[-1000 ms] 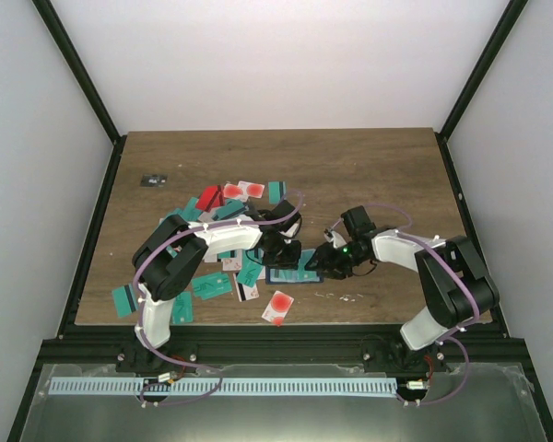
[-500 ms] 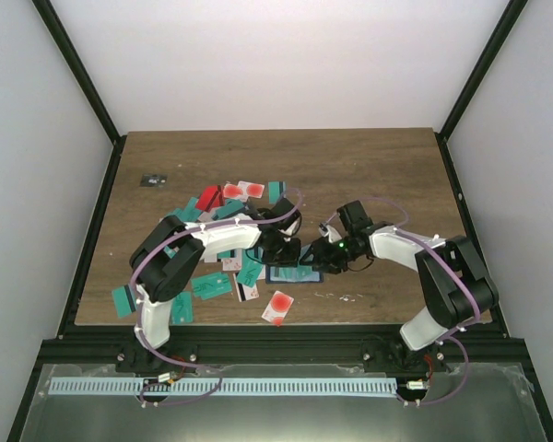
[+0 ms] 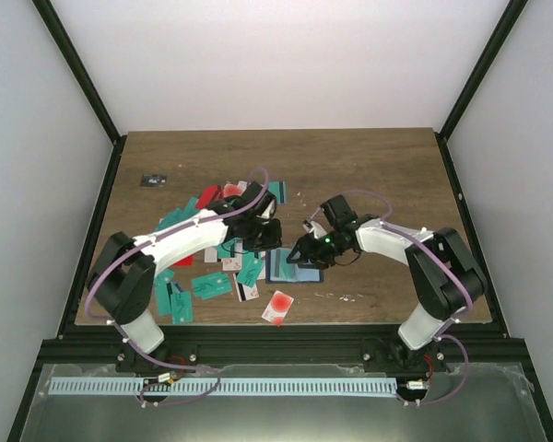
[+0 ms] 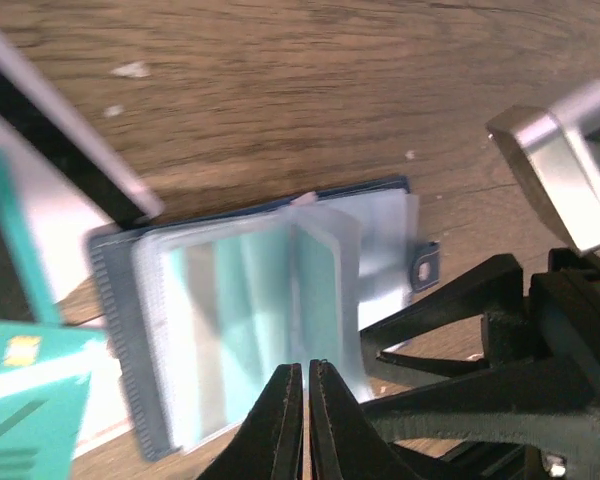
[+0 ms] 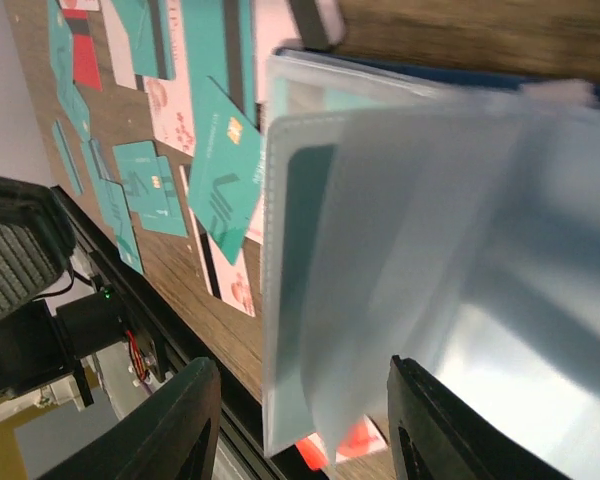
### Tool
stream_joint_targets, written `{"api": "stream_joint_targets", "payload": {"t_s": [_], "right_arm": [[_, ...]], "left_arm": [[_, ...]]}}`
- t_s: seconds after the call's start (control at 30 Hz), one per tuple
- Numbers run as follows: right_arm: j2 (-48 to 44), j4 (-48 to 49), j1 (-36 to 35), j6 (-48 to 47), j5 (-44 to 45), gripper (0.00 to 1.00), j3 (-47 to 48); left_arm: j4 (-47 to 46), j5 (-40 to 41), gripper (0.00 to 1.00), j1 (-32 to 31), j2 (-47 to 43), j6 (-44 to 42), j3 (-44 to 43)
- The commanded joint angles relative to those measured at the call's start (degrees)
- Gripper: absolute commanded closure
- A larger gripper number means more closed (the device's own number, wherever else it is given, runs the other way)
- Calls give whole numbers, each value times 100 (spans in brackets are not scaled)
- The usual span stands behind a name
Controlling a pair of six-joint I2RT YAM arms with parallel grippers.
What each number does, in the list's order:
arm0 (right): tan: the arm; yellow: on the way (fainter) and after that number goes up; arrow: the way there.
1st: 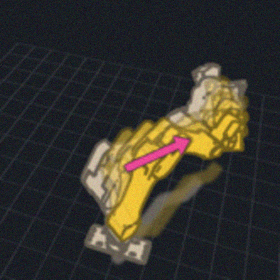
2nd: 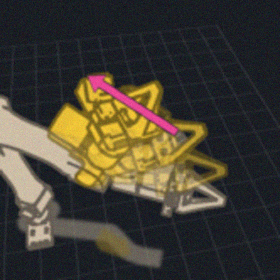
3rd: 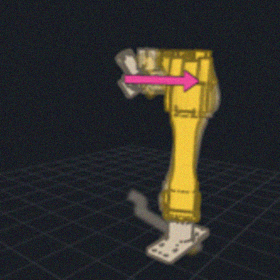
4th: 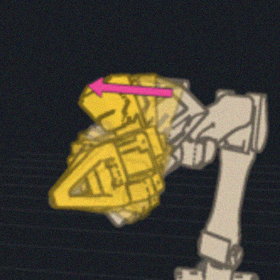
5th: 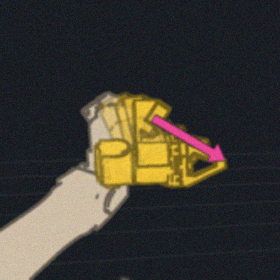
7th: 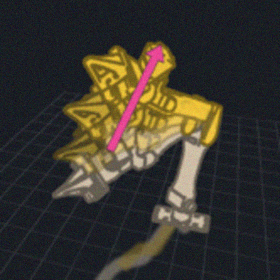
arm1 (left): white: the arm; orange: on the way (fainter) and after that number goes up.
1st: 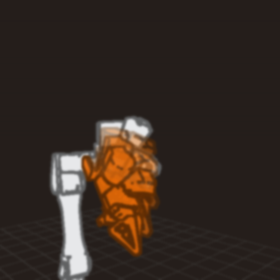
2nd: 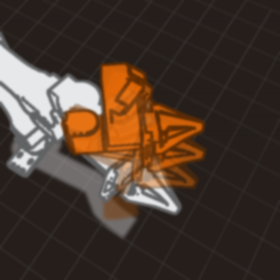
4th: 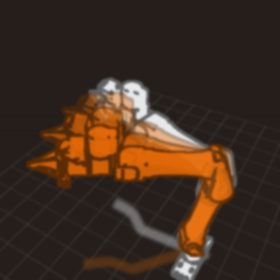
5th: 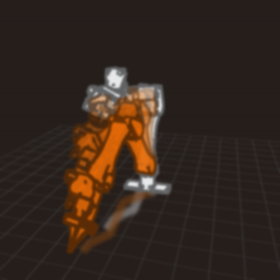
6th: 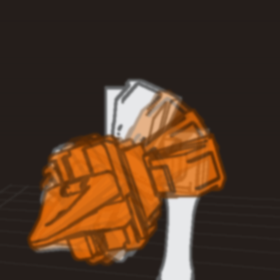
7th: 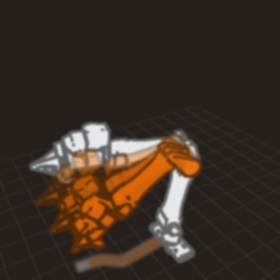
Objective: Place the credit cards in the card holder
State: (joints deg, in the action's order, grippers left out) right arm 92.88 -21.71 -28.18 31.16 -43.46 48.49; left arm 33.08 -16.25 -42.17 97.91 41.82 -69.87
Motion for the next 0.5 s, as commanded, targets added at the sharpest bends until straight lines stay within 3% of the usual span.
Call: {"api": "stream_joint_targets", "payload": {"t_s": [0.0, 0.27, 0.47], "right_arm": [[329, -14, -359, 40, -132, 52, 579], [354, 248, -806, -7, -942, 49, 1222], [-242, -194, -803, -138, -222, 49, 999]], "left_arm": [[288, 195, 94, 210, -526, 63, 478], [332, 302, 92, 352, -1399, 190, 1345], [3, 117, 86, 328, -2184, 378, 2132]]}}
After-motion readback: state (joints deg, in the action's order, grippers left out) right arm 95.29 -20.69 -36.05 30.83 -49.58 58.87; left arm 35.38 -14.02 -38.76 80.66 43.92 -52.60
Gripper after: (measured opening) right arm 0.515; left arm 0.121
